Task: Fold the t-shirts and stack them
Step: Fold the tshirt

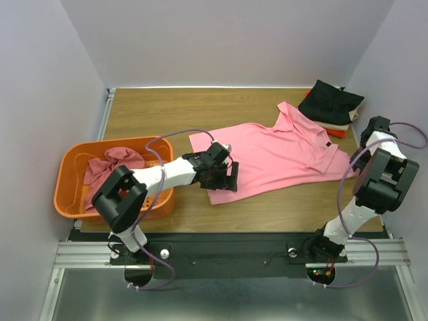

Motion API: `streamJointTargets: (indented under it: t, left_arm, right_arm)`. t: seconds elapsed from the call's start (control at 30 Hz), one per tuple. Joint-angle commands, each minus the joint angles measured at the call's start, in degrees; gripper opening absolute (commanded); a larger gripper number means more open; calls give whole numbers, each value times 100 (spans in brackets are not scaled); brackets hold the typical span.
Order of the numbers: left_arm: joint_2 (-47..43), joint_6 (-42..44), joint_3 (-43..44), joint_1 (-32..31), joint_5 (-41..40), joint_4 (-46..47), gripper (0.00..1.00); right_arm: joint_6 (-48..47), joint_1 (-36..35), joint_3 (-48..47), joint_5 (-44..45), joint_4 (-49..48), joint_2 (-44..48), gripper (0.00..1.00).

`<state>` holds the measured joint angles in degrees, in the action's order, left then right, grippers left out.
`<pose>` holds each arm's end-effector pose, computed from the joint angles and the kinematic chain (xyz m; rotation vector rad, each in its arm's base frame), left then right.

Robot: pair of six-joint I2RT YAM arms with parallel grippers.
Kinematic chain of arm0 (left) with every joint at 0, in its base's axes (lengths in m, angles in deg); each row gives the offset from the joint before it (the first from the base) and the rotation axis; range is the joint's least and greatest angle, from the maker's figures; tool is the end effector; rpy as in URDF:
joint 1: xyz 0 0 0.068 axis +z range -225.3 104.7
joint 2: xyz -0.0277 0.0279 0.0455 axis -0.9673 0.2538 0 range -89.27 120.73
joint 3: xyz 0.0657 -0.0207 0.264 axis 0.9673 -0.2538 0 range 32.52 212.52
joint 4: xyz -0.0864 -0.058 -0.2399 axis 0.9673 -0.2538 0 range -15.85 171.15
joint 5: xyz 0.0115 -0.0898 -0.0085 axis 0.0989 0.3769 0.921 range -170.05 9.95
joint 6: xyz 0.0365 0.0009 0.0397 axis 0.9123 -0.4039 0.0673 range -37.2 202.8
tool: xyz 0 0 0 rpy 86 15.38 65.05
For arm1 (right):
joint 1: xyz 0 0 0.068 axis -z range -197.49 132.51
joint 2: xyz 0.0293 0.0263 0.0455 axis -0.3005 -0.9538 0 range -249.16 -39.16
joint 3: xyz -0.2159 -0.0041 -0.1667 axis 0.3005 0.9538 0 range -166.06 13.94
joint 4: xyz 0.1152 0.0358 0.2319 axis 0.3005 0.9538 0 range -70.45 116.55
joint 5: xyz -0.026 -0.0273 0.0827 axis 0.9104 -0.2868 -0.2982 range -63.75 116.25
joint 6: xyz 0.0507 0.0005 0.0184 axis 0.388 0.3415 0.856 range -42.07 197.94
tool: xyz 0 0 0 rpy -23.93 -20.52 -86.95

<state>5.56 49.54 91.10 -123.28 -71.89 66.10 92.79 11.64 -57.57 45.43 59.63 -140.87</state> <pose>0.2263 -0.2587 0.1949 0.4010 2.5904 -0.7412 0.3016 -0.1815 0.1993 1.1230 2.5613 -0.5290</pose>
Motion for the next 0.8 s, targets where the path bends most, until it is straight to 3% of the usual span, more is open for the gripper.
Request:
streamJointTargets:
  t: [0.0, 0.13, 0.27, 0.5, 0.6, 0.77]
  left_arm:
    - [-833, -189, 293, 17, -691, -648, 98]
    - [-1071, -392, 443, 44, -1123, -763, 98]
    - [-844, -699, 390, 105, -1395, -885, 98]
    - [-290, -858, 346, 105, -1791, -886, 90]
    - [-141, -876, 442, 105, -2247, -877, 77]
    - [36, -858, 671, 105, -2688, -1035, 69]
  right_arm:
    - [62, 23, -240, -186, -79, 327, 41]
    - [123, -213, -486, -363, 18, 354, 51]
    - [62, -1020, -619, -266, 71, 362, 64]
    - [132, -1576, -295, -766, -17, 608, 66]
    - [149, -1603, -84, -1100, -149, 793, 66]
    - [150, -1656, 145, -1407, -254, 934, 66]
